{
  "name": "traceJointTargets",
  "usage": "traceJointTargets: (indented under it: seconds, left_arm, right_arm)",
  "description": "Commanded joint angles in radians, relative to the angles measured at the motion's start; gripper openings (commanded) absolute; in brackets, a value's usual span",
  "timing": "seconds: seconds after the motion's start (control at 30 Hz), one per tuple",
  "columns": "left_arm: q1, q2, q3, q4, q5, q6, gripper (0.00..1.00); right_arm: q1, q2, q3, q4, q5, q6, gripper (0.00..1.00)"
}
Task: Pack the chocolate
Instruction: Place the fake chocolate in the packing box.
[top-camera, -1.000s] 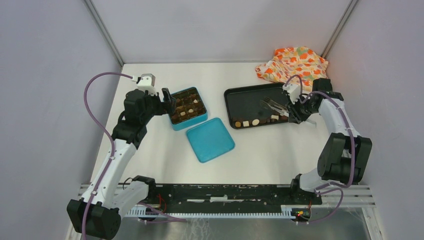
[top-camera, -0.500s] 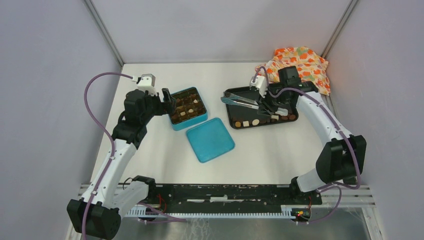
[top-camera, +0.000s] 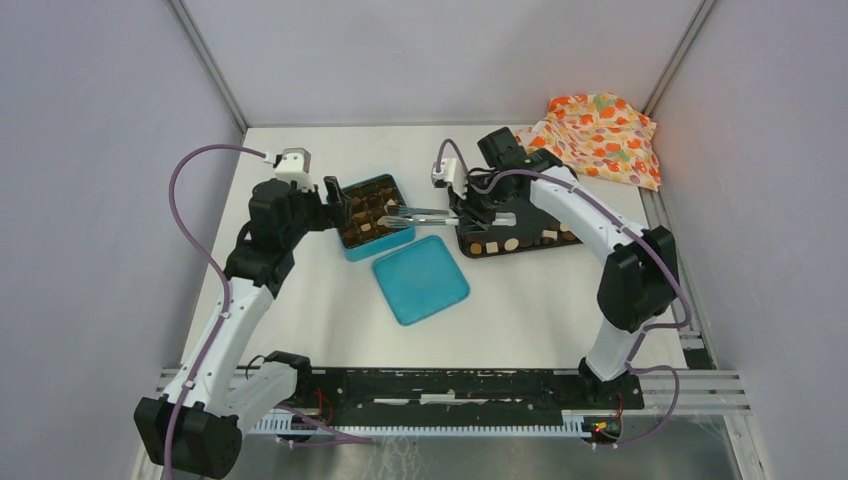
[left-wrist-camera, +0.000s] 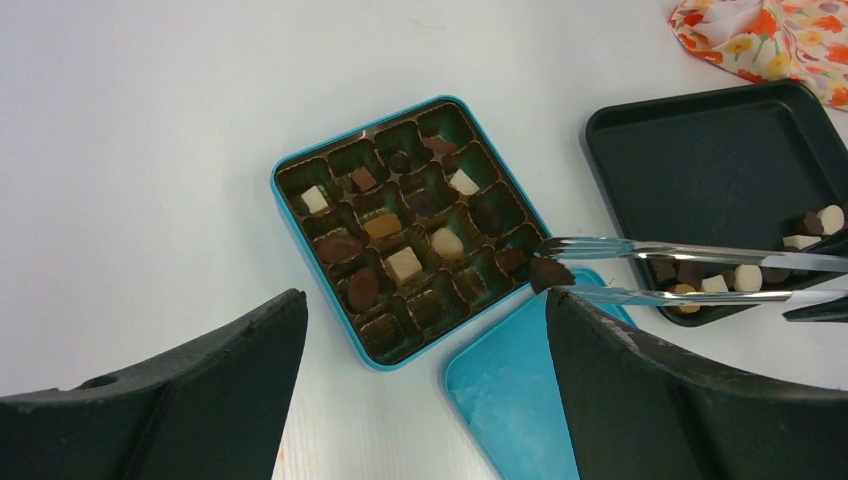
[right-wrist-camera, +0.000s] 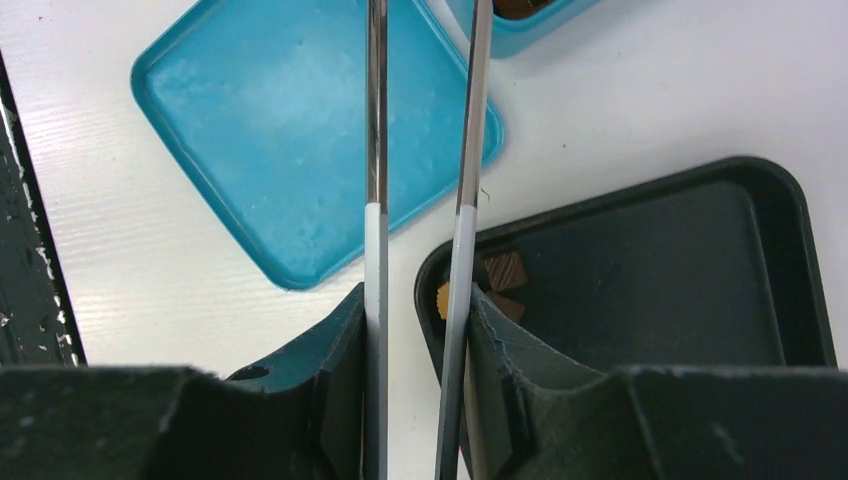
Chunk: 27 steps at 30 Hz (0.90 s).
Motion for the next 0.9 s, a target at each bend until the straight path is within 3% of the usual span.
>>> traceJointTargets:
  seconds: [0.0,0.4,0.87]
  left_arm:
    - [-0.005,-0.001,-0.001,0.021,-0.014,0.062,0.94]
    - [-0.005,-0.001,-0.001,0.022,-0.012,0.061,0.94]
    - [-0.005,0.000,-0.001,0.022,-0.010,0.062,0.94]
  right_arm:
    - [0.039,0.056,0.095,0.009,0.018,0.033,0.16]
    - [0.080,0.185,0.202,-0.023,0.032,0.058,0.19]
    - [0.089,0.219,0.206,-0.024,0.056,0.067,0.26]
